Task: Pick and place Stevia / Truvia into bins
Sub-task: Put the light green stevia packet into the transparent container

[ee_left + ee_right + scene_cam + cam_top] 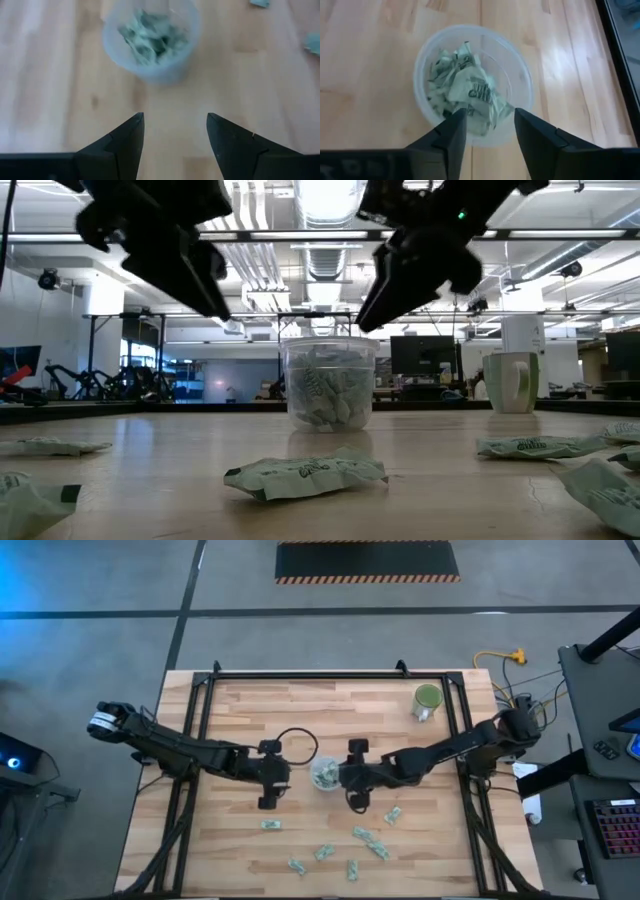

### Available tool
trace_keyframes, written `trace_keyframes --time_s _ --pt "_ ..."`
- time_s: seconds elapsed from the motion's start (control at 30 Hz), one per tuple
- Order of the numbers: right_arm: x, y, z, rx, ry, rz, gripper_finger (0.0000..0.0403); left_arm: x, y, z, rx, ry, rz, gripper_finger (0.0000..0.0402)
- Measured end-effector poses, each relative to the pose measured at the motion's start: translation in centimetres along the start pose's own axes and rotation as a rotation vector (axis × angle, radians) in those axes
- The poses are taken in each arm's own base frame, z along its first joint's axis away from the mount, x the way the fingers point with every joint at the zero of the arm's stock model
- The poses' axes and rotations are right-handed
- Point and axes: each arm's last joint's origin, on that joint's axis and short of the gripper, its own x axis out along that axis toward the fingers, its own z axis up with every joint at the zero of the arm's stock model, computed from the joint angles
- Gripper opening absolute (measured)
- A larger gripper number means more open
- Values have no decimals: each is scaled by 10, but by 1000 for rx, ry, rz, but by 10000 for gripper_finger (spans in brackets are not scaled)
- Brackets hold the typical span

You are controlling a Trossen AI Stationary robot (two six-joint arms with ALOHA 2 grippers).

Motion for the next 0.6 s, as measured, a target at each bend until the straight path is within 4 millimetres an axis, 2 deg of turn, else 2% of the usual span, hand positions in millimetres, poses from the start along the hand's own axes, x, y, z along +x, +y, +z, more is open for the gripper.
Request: trace_keyframes --time_s 0.17,0.3,0.6 --pt "-24 0 -5 9 14 18 166 4 -15 -18 -120 77 -143 198" --pt "-43 0 -14 23 13 34 163 6 -32 -36 -199 129 -178 198" --pt "-72 -3 -36 85 0 58 147 10 -64 -52 -233 45 -289 198"
